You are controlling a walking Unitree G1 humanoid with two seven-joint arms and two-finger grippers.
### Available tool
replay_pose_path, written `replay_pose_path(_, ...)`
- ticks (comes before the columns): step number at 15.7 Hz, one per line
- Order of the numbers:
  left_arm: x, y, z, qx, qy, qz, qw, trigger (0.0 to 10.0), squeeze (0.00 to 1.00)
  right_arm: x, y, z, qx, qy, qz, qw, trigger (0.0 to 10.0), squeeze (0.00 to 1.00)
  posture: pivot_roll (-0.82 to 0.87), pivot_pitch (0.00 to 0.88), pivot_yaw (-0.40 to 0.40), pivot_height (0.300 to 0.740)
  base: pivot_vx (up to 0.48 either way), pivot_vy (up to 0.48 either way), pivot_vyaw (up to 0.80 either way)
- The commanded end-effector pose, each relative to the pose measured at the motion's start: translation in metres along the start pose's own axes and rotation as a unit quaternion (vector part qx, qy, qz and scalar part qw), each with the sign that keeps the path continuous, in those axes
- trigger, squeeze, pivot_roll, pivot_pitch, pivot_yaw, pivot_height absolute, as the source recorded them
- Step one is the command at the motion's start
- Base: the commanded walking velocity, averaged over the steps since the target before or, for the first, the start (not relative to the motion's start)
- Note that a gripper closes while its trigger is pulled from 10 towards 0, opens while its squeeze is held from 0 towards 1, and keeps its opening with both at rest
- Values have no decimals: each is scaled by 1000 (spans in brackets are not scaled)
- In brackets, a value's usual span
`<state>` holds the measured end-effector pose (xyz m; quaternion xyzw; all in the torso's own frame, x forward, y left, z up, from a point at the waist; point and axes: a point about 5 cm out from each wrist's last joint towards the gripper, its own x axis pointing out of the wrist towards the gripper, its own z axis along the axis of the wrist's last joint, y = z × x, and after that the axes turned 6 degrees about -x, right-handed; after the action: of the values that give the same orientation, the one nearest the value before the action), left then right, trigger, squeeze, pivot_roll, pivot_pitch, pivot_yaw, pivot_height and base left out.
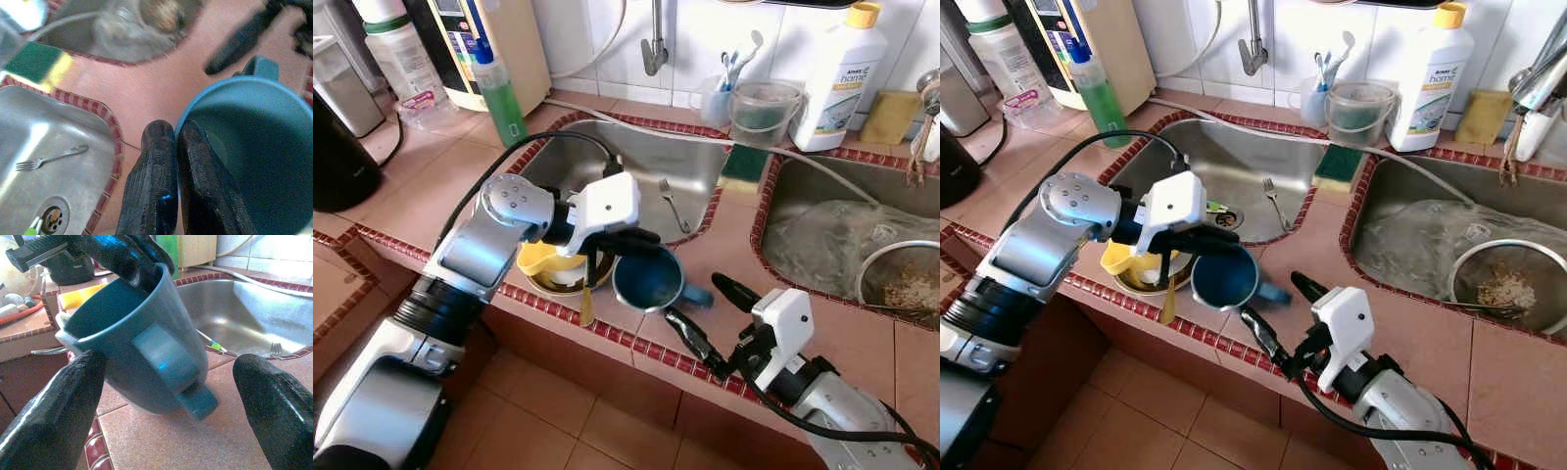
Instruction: Kitchen organization
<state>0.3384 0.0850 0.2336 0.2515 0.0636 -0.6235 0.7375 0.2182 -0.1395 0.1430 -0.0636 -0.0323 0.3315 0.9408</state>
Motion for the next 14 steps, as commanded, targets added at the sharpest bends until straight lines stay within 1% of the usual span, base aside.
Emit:
replay_pose_path(1, -5, 7, 7, -4, -16, 21, 1000, 0, 0, 1, 2, 0, 1, -1, 6, 1000, 10000, 0, -187, 75, 112, 740, 0, 0, 0)
replay_pose_path(2, -4, 11, 7, -13, -17, 39, 999, 6353, 0, 2, 2, 0, 1, -2, 6, 1000, 10000, 0, -186, 76, 115, 740, 0, 0, 0)
replay_pose_path(3, -2, 13, 7, -14, -22, 51, 998, 10000, 0, 2, 2, 0, 1, -3, 5, 1000, 10000, 0, -189, 78, 117, 740, 0, 0, 0)
replay_pose_path(4, -1, 15, 7, -20, -27, 57, 998, 10000, 0, 3, 2, 1, 1, -4, 4, 1000, 10000, 0, -189, 78, 117, 740, 0, 0, 0)
replay_pose_path(5, 2, 21, 11, -26, -39, 82, 996, 10000, 0, 4, 2, 2, 1, -6, 4, 1000, 10000, 0, -190, 79, 117, 740, 0, 0, 0)
replay_pose_path(6, 3, 24, 12, -27, -44, 95, 994, 10000, 0, 4, 2, 2, 2, -7, 3, 1000, 10000, 0, -194, 80, 119, 740, 0, 0, 0)
replay_pose_path(7, 2, 28, 13, -29, -45, 101, 993, 10000, 0, 5, 1, 3, 0, -11, -1, 1000, 10000, 0, -198, 78, 122, 740, 0, 0, 0)
replay_pose_path(8, -2, 33, 12, -26, -41, 103, 993, 10000, 0, 5, -3, 5, -1, -15, -8, 1000, 10000, 0, -203, 78, 125, 740, 0, 0, 0)
replay_pose_path(10, -8, 38, 12, -23, -35, 107, 993, 10000, 0, 5, -5, 6, -4, -16, -12, 1000, 10000, 0, -205, 77, 125, 740, 0, 0, 0)
replay_pose_path(11, -13, 42, 13, -21, -31, 109, 993, 10000, 0, 6, -5, 6, -5, -16, -12, 1000, 10000, 0, -206, 77, 125, 740, 0, 0, 0)
replay_pose_path(12, -17, 43, 14, -13, -31, 99, 995, 10000, 0, 6, -6, 6, -6, -16, -13, 1000, 10000, 0, -207, 77, 123, 740, 0, 0, 0)
replay_pose_path(13, -20, 41, 14, -17, -29, 83, 996, 10000, 0, 6, -6, 6, -6, -16, -14, 1000, 10000, 0, -207, 77, 122, 740, 0, 0, 0)
replay_pose_path(14, -21, 40, 14, -7, -26, 74, 997, 10000, 0, 6, -7, 6, -6, -16, -14, 1000, 10000, 0, -206, 79, 122, 740, 0, 0, 0)
